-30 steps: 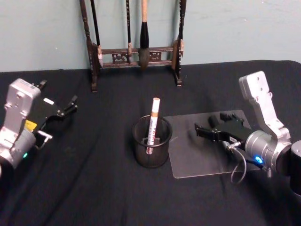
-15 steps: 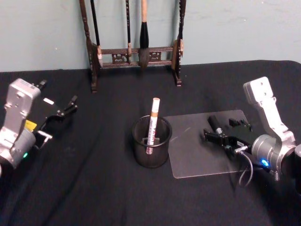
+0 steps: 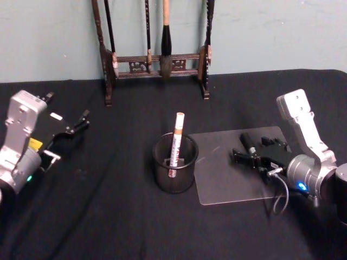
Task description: Pick up the water-based marker from the table and place it into the pen holder.
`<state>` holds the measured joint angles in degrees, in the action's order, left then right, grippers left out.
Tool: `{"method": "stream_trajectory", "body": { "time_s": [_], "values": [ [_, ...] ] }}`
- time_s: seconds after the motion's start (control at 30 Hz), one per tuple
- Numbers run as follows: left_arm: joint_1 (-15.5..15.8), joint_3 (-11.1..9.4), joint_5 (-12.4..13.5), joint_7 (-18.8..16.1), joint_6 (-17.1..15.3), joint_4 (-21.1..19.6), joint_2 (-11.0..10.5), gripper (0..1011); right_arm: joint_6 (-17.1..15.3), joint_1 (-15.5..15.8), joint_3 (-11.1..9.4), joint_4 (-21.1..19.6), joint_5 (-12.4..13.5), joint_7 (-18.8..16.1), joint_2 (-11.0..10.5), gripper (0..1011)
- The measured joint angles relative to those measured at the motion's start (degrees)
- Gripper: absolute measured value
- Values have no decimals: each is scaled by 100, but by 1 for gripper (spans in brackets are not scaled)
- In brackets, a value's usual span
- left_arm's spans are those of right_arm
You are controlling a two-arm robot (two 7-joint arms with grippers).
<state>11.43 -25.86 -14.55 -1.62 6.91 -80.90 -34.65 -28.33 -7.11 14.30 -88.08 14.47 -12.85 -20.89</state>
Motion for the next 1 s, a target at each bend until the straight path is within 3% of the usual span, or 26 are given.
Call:
{"method": "stream_trajectory", "body": {
  "time_s": [1.0],
  "values": [
    [0, 0, 0, 0, 0, 0, 0, 1001, 83, -117, -67, 293, -340, -227, 197, 1002]
  ]
}}
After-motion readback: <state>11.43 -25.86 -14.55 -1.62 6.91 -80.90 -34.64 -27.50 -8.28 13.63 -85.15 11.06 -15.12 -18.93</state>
